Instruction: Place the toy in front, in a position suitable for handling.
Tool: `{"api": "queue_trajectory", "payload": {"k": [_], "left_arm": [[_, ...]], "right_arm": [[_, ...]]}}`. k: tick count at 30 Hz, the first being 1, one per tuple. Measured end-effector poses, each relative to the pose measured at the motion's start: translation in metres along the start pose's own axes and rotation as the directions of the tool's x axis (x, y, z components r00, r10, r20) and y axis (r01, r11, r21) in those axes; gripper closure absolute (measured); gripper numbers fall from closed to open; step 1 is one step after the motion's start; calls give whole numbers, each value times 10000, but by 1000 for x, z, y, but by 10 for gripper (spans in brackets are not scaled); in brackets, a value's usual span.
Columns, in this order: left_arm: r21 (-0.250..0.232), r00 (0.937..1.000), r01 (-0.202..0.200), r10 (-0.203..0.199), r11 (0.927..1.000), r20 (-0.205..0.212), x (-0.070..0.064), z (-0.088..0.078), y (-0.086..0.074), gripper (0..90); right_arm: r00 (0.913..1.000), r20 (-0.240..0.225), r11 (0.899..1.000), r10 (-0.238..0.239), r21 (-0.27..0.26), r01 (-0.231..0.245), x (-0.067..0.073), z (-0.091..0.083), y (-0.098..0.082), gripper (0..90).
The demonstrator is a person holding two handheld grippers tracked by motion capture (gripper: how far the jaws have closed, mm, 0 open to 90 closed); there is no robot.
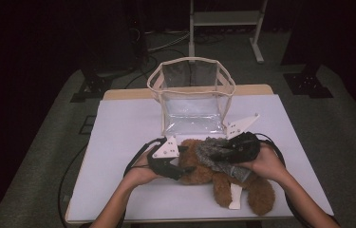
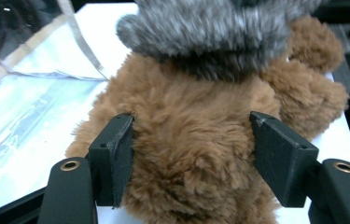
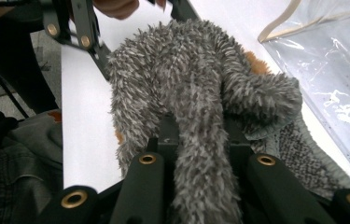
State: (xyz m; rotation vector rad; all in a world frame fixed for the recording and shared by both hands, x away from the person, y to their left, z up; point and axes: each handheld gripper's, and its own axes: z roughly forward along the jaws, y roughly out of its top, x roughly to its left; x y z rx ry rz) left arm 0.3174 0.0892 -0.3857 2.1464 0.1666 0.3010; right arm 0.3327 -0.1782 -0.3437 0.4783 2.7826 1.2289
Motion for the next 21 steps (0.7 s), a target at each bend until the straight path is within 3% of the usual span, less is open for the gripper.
{"api": "queue_trajectory", "payload": {"k": [2, 5, 9, 12, 16, 21], "left_arm": [[121, 9999, -21, 19, 9999, 135, -2, 1, -2, 355], [281, 9997, 14, -20, 9996, 236, -3, 0, -6, 367], [332, 9994, -2, -9, 9994, 344, -2, -2, -7, 370], [321, 9994, -20, 9, 9995, 354, 0, -4, -6, 368], [121, 9992, 99, -104, 9999, 392, 2, -6, -1, 343], [-45, 9975, -83, 86, 10000, 696, 1, -3, 11, 323]], "right_arm": [[10000, 11, 10000, 5, -30, -5, -3, -6, 2, 742], [9988, 460, 9998, 137, -123, -131, -14, -18, 3, 741], [9919, 982, 9967, 808, -189, -793, -38, -34, -2, 741], [9868, 973, 9915, 1291, 30, -1300, -52, -34, -13, 741], [9906, 344, 9911, 1322, 101, -1326, -43, -21, -22, 741], [9951, -413, 9958, 896, -129, -902, -15, -14, -23, 741]]}}
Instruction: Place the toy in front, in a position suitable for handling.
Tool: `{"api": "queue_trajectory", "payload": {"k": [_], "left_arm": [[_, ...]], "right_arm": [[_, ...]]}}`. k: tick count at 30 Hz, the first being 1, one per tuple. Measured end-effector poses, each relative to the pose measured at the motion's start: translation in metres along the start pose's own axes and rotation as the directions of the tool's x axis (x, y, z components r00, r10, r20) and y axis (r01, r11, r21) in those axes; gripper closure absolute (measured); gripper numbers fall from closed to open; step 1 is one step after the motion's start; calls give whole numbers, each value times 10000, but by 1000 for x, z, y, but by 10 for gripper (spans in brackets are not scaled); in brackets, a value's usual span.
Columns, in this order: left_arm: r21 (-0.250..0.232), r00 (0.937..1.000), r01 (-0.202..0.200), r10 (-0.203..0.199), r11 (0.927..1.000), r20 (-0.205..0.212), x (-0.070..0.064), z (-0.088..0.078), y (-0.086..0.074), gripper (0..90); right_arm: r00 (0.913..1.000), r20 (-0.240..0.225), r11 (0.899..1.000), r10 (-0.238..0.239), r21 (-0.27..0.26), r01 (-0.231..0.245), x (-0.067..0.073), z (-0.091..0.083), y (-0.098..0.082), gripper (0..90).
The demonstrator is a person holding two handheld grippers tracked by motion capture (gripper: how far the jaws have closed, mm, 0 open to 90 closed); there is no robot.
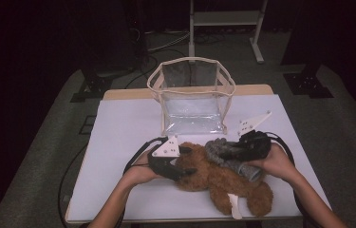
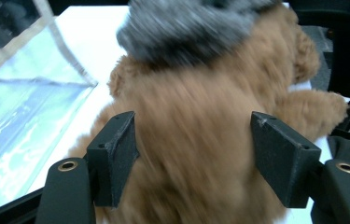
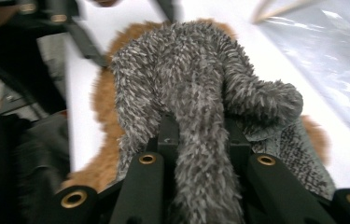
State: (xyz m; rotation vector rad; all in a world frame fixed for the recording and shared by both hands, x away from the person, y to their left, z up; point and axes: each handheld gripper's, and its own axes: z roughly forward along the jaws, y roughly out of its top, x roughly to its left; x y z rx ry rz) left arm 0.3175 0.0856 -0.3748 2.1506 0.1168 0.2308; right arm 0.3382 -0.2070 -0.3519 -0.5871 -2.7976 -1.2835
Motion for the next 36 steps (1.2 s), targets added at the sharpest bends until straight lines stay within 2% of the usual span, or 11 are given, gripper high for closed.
{"api": "queue_trajectory", "payload": {"k": [2, 5, 8, 11, 15, 19, 22, 25, 29, 33, 36], "left_arm": [[151, 9997, -19, 16, 9999, 249, -2, 4, 3, 321], [568, 9985, -115, 84, 9983, 544, -6, 10, 1, 337], [659, 9980, -132, 91, 9977, 621, -8, 8, -1, 342], [708, 9975, -209, 160, 9973, 686, -9, 6, -3, 343], [610, 9972, -244, 200, 9978, 714, -8, 3, 1, 332], [662, 9988, -153, 122, 9977, 466, -6, 6, 8, 223], [898, 9971, -245, 179, 9957, 739, -8, 11, 7, 256], [1004, 9975, -135, 64, 9949, 706, -8, 11, 5, 325], [1089, 9975, -50, -28, 9940, 713, -9, 8, 3, 346], [1110, 9970, -194, 109, 9936, 766, -12, 6, 5, 336], [1108, 9970, -387, 309, 9931, 710, -13, 6, 11, 287]], "right_arm": [[9995, -188, 9997, -254, -3, 254, 11, 2, 0, 740], [9988, -90, 9988, -490, -32, 490, 19, 0, 1, 741], [9990, 229, 9988, -394, -278, 401, 11, -13, 1, 741], [9967, 801, 9991, -125, -405, 158, 0, -24, -4, 741], [9983, 579, 9994, 86, -325, -67, 0, -16, -15, 740], [9998, 218, 9982, 28, -596, -15, 12, -5, -22, 741], [9995, 234, 9979, -195, -606, 209, 20, -3, -23, 741], [9990, 391, 9969, -198, -756, 227, 18, -12, -22, 740], [9967, 804, 9966, -131, -796, 195, 15, -25, -21, 739], [9981, 605, 9983, -79, -579, 114, 17, -14, -27, 738], [9992, 402, 9978, 18, -666, 8, 21, -4, -32, 739]]}}
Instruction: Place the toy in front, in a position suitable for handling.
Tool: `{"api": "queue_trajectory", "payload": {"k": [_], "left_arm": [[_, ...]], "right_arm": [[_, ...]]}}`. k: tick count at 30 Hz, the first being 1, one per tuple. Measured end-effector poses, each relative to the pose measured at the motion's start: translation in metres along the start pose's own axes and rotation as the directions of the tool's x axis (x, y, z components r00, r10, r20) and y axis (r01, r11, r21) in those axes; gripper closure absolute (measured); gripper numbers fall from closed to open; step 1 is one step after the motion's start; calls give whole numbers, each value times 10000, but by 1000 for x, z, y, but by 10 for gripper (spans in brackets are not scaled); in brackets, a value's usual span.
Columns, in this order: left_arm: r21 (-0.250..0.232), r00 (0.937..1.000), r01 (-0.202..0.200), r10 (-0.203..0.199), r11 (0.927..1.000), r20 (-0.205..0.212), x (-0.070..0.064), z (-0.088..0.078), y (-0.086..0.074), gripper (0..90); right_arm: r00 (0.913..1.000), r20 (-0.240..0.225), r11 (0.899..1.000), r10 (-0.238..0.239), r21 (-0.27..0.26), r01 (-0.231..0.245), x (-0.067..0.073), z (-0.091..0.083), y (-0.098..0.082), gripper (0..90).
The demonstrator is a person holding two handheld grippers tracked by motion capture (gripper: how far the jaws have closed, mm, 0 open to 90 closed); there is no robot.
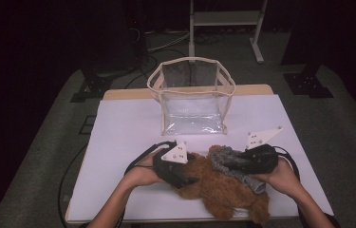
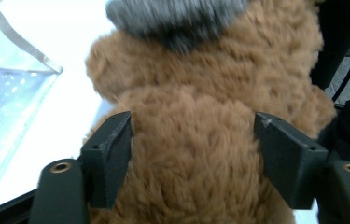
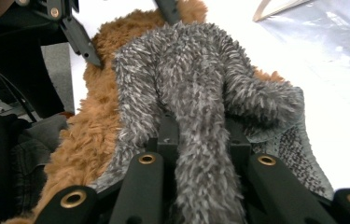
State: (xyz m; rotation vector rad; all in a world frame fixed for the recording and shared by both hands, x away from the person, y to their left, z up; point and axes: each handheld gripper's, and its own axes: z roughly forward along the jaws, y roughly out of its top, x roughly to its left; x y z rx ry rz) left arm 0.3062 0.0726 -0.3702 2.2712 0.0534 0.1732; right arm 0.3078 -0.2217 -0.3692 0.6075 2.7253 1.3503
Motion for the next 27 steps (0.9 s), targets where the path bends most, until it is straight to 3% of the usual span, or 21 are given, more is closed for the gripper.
{"api": "queue_trajectory", "payload": {"k": [5, 9, 15, 19, 23, 27], "left_arm": [[441, 9998, -169, 170, 9989, -34, -1, 6, 2, 342], [418, 10000, -26, 26, 9991, 14, -3, 3, -2, 357], [468, 9998, 112, -104, 9988, -166, -11, -6, -12, 376], [377, 9991, 274, -262, 9989, -322, -12, -4, -14, 381], [342, 9991, 244, -232, 9991, -341, -12, -4, -12, 379], [248, 9998, 130, -127, 9996, -148, -9, -7, -8, 349]], "right_arm": [[9998, 58, 9999, -171, 13, 171, 5, 4, 1, 738], [9999, -114, 9999, -102, -20, 101, 0, 12, 5, 738], [9986, -326, 9990, -406, 176, 412, 0, 33, 18, 738], [9982, -270, 9983, -538, 215, 544, 3, 25, 24, 737], [9980, -80, 9975, -628, -316, 625, 9, 5, 27, 738], [9978, -394, 9982, -528, 246, 538, 11, 19, 20, 738]]}}
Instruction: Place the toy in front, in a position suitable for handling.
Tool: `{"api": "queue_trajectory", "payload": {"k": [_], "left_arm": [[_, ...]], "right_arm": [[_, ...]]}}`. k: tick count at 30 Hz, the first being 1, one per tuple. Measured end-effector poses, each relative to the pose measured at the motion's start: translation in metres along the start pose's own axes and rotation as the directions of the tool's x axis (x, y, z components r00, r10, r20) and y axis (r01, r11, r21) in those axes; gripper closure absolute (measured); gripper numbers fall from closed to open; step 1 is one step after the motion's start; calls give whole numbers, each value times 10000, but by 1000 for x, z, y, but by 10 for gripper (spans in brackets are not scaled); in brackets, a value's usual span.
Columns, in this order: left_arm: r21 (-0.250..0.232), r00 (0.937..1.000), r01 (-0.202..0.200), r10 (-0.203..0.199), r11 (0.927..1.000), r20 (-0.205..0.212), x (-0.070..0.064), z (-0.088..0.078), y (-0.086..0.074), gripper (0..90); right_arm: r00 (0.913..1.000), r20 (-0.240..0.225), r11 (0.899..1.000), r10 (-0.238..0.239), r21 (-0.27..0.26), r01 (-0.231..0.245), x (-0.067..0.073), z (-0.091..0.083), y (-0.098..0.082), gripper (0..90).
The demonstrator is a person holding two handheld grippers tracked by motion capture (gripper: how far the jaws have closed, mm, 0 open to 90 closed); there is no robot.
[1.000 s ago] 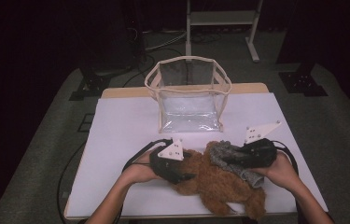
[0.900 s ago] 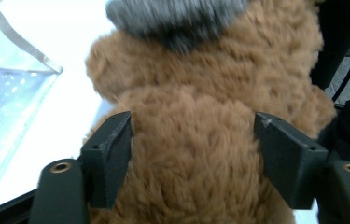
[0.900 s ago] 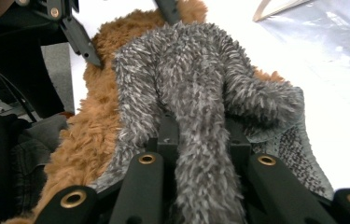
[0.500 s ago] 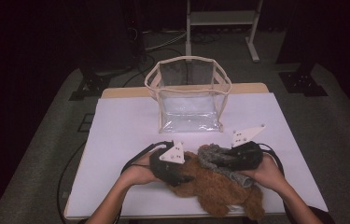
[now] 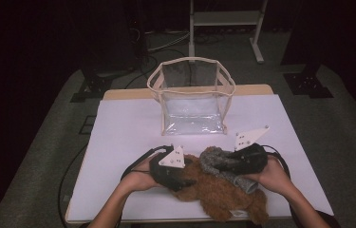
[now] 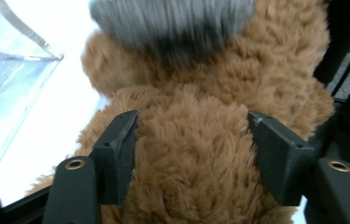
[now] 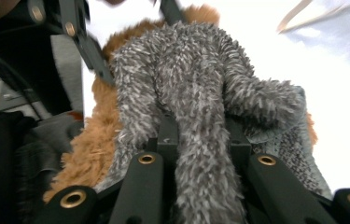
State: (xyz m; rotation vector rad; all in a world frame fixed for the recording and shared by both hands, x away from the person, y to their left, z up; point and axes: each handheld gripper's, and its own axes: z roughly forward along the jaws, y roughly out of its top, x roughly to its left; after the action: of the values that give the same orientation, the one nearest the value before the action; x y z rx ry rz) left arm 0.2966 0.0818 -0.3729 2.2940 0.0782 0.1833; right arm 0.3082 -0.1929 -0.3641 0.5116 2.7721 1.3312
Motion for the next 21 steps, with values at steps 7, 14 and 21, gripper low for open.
{"api": "queue_trajectory", "payload": {"k": [7, 14, 21], "left_arm": [[-38, 9992, 301, -302, 9995, -271, 12, -7, 3, 183], [143, 9985, 514, -516, 9986, 202, 10, -2, -5, 349], [56, 9985, 299, -301, 9995, 447, 4, -9, -9, 354]], "right_arm": [[9998, -176, 9996, -27, -297, 22, 8, 6, -16, 740], [10000, -29, 9991, -44, -433, 42, 5, -6, -10, 736], [9999, 135, 9998, 72, -175, -69, 1, 1, -7, 733]]}}
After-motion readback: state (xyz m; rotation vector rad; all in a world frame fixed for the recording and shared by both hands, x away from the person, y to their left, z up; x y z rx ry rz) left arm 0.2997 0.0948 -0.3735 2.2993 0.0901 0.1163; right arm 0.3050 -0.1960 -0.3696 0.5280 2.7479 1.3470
